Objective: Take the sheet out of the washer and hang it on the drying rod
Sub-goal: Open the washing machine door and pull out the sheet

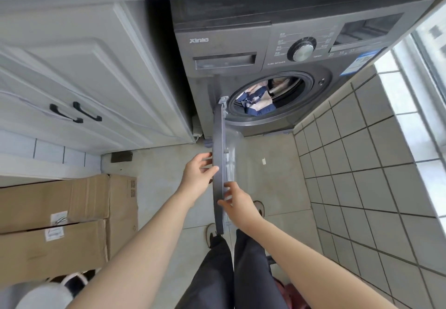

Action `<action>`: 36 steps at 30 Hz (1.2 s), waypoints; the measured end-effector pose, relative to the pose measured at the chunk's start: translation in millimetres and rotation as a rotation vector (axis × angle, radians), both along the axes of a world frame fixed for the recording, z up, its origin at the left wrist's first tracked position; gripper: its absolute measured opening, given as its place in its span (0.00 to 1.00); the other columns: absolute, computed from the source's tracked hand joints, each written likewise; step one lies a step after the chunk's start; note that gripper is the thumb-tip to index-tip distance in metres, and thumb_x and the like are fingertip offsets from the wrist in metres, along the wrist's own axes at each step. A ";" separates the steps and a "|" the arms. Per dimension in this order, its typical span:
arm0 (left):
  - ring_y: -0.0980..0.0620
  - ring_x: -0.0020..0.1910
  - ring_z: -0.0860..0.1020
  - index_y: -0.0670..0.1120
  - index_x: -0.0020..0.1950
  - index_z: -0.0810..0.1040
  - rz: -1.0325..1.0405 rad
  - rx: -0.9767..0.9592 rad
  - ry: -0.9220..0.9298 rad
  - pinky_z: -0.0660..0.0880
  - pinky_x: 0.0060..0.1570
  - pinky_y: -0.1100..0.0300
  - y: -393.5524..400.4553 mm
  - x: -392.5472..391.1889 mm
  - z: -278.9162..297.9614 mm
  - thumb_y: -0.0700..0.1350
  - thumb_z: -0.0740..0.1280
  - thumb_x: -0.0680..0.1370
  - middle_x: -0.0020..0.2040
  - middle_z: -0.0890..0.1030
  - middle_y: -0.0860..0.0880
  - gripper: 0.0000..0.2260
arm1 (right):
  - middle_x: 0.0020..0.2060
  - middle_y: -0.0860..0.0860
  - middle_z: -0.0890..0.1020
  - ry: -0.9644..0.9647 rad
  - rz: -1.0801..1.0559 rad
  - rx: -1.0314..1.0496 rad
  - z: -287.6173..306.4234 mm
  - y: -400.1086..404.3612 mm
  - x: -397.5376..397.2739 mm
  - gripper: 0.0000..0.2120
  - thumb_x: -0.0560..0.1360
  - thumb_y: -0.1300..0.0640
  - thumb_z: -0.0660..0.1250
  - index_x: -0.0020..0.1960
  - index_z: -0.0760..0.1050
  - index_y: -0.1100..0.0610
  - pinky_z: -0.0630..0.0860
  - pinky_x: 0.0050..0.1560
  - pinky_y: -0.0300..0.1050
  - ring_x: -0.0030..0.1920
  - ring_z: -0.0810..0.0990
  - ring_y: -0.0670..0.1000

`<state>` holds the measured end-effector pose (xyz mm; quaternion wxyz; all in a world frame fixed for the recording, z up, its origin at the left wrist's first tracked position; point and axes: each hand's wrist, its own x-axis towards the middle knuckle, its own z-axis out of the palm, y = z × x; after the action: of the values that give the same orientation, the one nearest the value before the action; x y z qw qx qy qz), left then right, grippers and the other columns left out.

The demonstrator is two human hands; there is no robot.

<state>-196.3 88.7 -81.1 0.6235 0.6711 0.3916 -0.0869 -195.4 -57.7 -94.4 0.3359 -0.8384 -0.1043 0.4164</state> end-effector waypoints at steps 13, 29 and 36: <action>0.53 0.52 0.79 0.44 0.58 0.79 0.100 0.099 -0.003 0.73 0.56 0.63 52.9 -25.3 -2.0 0.37 0.70 0.76 0.52 0.81 0.48 0.11 | 0.48 0.49 0.78 0.167 -0.131 0.087 -1.3 74.9 -10.8 0.20 0.75 0.56 0.71 0.61 0.67 0.56 0.74 0.48 0.39 0.49 0.78 0.50; 0.50 0.56 0.78 0.45 0.59 0.77 0.147 0.450 0.022 0.69 0.54 0.62 39.3 -11.9 12.7 0.37 0.66 0.77 0.55 0.80 0.51 0.12 | 0.59 0.53 0.78 0.137 -0.045 0.038 3.4 39.1 29.8 0.19 0.80 0.51 0.61 0.68 0.66 0.56 0.72 0.54 0.42 0.58 0.77 0.52; 0.51 0.61 0.73 0.45 0.61 0.76 0.049 0.657 -0.194 0.66 0.61 0.65 -8.6 49.4 30.2 0.34 0.64 0.75 0.59 0.78 0.51 0.16 | 0.58 0.54 0.80 -0.016 -0.007 -0.055 -6.3 -42.9 99.6 0.17 0.80 0.53 0.60 0.67 0.68 0.59 0.68 0.51 0.40 0.60 0.77 0.55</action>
<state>-146.8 80.1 -50.9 0.4102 0.8316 0.3537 0.1231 -95.8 -100.6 -100.6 0.3131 -0.8510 -0.0925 0.4114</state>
